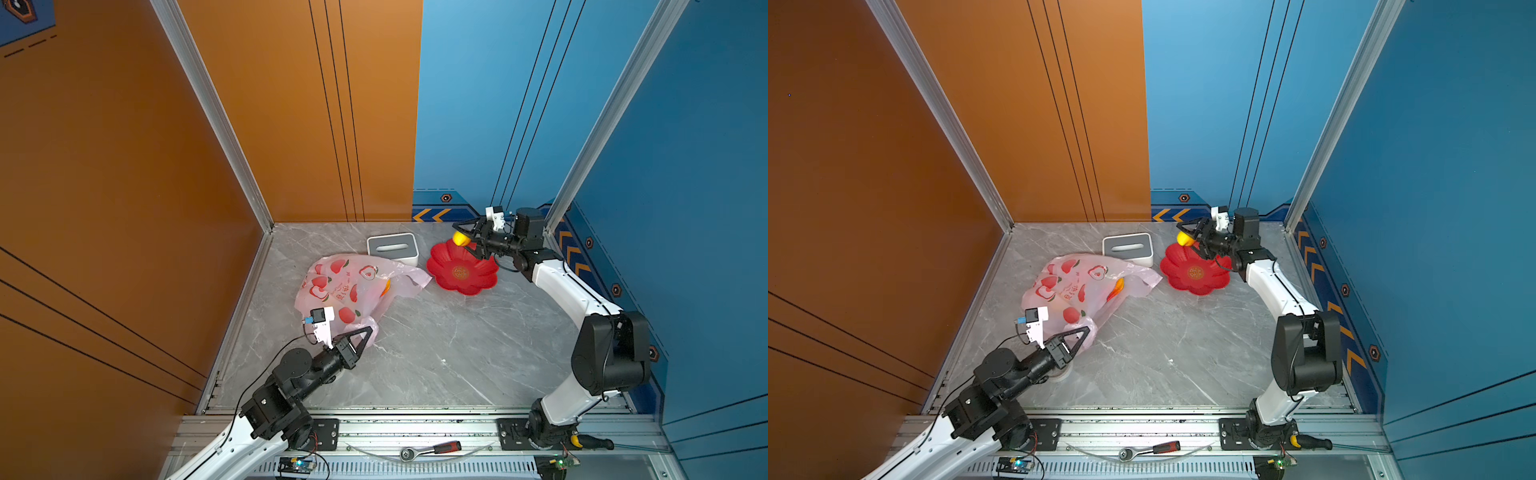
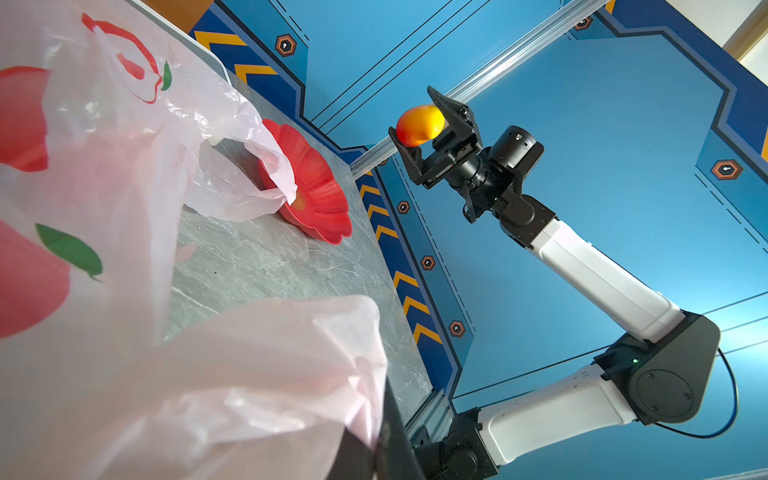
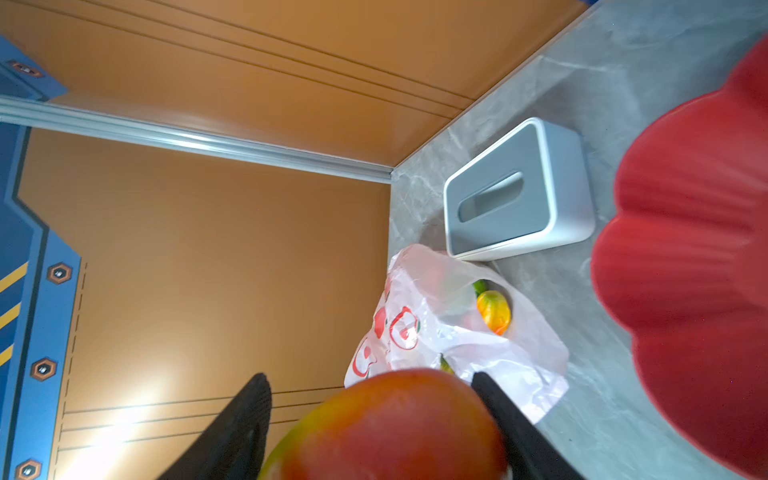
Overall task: Place the fruits into the plastic bag
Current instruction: 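Lift the mango with the right gripper and carry it to the bag mouth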
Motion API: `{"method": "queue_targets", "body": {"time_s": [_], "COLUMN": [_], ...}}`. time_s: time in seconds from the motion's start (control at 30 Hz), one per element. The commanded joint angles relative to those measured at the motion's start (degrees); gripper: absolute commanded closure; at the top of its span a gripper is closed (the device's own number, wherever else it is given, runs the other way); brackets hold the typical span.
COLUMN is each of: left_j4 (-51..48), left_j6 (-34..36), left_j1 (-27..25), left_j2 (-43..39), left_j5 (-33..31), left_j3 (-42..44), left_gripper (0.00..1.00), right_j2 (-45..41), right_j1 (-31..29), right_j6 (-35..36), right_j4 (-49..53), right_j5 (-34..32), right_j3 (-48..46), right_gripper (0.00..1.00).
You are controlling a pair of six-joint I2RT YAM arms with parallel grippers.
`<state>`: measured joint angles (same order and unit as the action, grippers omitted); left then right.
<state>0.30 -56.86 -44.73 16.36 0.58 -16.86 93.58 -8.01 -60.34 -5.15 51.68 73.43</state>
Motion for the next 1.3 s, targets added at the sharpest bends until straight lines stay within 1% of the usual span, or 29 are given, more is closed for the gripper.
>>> {"method": "queue_targets", "body": {"time_s": [0.0,0.1,0.27,0.43,0.67,0.8,0.97,1.27], "left_j4": [1.8,1.8,1.9,2.5,2.8,2.9,2.6,2.0], "left_j6": [0.2,0.2,0.3,0.4,1.0,1.2,1.6,2.4], "left_j1": [0.1,0.1,0.1,0.0,0.0,-0.3,-0.3,-0.3], "left_j2": [0.4,0.3,0.4,0.8,3.1,3.1,2.6,1.1], "left_j5": [-0.4,-0.2,-0.1,0.1,1.2,0.9,2.1,3.1], "left_j3": [0.2,0.1,0.0,-0.1,-1.7,-1.8,-1.9,-2.3], "left_gripper": [1.0,1.0,1.0,1.0,1.0,1.0,1.0,1.0], "right_j2": [-2.8,-3.8,-3.3,0.7,8.5,14.7,19.9,24.7], "right_j1": [-4.2,-8.7,-16.5,-24.2,-33.7,-36.6,-37.6,-37.9], "right_j6": [1.7,9.7,23.1,31.4,36.2,38.6,40.4,42.1], "right_j4": [1.6,11.6,28.4,39.7,45.7,49.7,53.1,57.9], "right_j5": [3.4,2.0,-3.7,-10.3,-16.1,-17.5,-18.9,-19.7], "right_j3": [-0.6,0.5,3.6,7.6,14.2,19.8,25.0,33.6], "right_gripper": [0.29,0.29,0.29,0.29,0.29,0.29,0.29,0.29]}}
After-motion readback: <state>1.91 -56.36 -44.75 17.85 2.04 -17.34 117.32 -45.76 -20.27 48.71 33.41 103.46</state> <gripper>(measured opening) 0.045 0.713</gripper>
